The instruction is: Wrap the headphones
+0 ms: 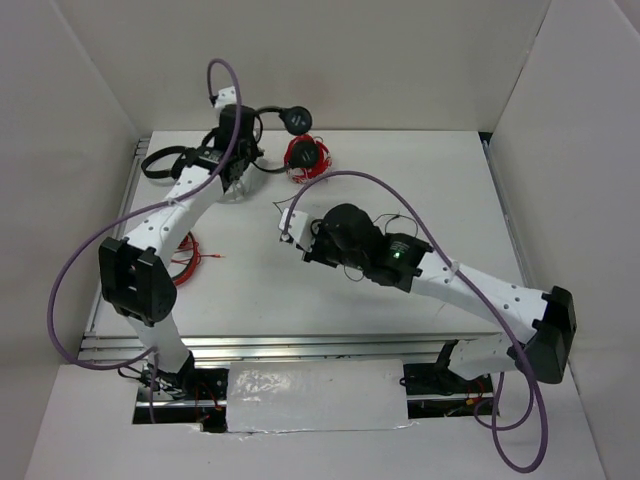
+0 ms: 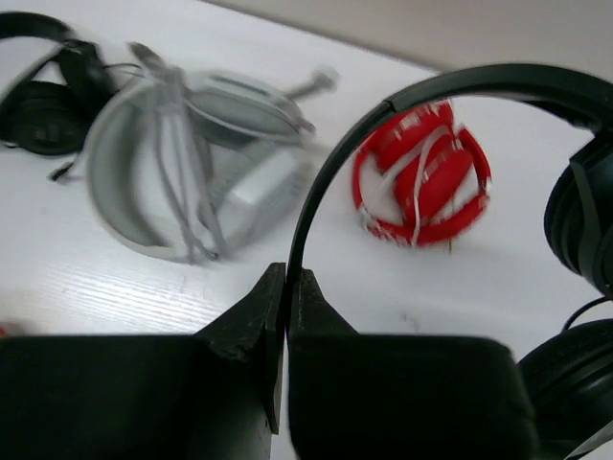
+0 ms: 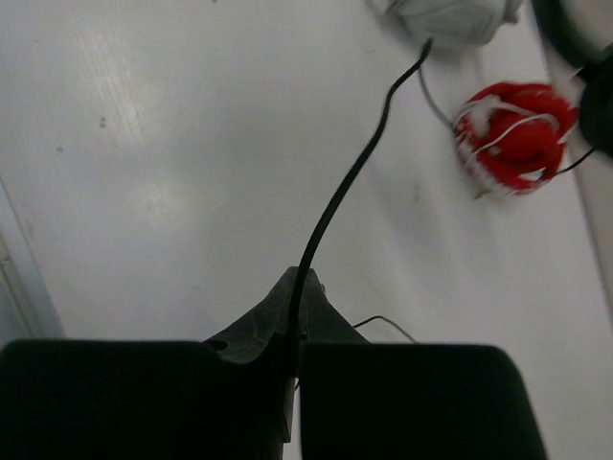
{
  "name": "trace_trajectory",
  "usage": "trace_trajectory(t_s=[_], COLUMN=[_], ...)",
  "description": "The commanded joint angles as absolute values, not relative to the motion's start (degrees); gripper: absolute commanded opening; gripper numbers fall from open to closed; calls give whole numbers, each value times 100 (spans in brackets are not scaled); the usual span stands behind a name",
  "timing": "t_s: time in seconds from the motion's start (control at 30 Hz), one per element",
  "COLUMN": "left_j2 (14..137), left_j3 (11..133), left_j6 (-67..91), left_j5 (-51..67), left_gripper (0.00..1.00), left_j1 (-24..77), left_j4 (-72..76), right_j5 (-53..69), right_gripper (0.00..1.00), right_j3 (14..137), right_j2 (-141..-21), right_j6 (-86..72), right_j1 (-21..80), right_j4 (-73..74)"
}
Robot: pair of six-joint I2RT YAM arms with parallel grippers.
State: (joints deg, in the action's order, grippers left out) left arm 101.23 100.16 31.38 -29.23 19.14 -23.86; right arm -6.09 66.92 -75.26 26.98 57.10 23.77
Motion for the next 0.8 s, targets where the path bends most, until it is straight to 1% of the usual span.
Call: trace_trajectory(t_s=[0.0,0.03,0.07,0.13,0.17,0.23,0.27,0.4,0.53,0.6,0.67,0.77], left_j2=[9801,9600,9493,9160,9054,8720,8640,8228,7919,7814,7752,7533], left_j3=[9354,8830,8555,7871,7692,7227,7129,6900,6592,6531,6487,6399], left_j6=[2689,1845,1733,1504,1459,1398,1371,1204,1090,1046,1055,1081], left_j5=[-2208,-2041,-1682,-1163,-890,-301,-125,964,1081,1203,1327,1345], left_gripper=[0,0,0,0,0,0,0,0,0,0,0,0], left_j1=[2065,2431,2469,2540,2549,2584,2610,2724,2988,3084,3155,3339], left_j4=[-1004,-811,-617,-98,-62,325,377,246,211,158,141,106], right_j5=[-547,-371,-186,226,281,351,412,782,931,1238,1405,1328], right_gripper=[0,0,0,0,0,0,0,0,0,0,0,0], right_j3=[7154,7294,7382,7645,7751,8014,8085,8104,8121,8226,8358,8429], right_j2=[-7102,-7093,-7093,-7145,-7224,-7347,-7400,-7523,-7777,-7883,-8120,-8384], right_j6=[3874,3980,4077,4236,4254,4236,4193,4061,3701,3420,3147,2726], right_j1=[5354,5196,4820,4484,4143,3895,3615,3070,2594,2244,2101,1803], right_j4=[2084,2066,2031,2013,2013,1952,1908,1416,977,836,844,625])
